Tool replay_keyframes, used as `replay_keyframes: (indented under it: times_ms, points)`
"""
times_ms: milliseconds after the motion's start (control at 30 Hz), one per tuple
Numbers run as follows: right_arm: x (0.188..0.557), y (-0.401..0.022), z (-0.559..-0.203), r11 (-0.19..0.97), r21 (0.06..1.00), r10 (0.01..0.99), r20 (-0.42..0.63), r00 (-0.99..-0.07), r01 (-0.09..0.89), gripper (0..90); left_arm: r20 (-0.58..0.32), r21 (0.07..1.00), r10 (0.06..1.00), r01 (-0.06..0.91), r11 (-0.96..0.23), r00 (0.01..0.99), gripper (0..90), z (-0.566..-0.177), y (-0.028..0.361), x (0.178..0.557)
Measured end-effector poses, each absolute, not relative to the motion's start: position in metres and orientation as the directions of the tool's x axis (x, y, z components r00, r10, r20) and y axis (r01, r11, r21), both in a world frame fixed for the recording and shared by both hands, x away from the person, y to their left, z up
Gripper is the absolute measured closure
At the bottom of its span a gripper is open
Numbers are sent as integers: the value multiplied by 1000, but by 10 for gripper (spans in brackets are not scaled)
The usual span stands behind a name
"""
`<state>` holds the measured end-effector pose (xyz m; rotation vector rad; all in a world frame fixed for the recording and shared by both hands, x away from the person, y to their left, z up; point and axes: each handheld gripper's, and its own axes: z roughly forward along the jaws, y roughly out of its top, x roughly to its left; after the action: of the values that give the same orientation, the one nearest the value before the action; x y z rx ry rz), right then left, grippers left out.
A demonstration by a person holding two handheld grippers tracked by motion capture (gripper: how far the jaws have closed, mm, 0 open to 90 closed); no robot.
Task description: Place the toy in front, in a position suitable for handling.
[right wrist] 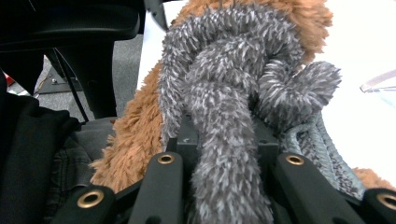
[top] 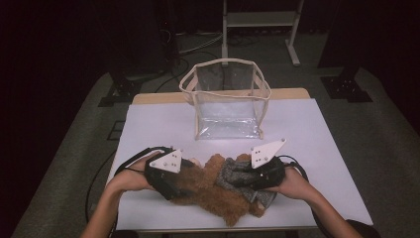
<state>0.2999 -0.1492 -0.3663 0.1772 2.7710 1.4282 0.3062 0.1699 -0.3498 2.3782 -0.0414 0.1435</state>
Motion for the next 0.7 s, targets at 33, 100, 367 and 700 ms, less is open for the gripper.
replay_keyframes:
  times_ms: [33,100,367,700]
  points:
    - [300,-149,-366,576,812,110,36,-993,93,711,113,688,17,-66,-722,993,194,-350,174,308]
    - [299,-150,-367,577,812,108,36,-993,92,711,99,691,22,-52,-721,995,183,-352,181,313]
    - [300,-154,-369,573,814,107,40,-993,95,711,20,713,71,36,-701,997,93,-375,198,328]
    - [300,-167,-369,545,829,149,49,-988,123,708,10,725,108,67,-685,994,270,-383,199,321]
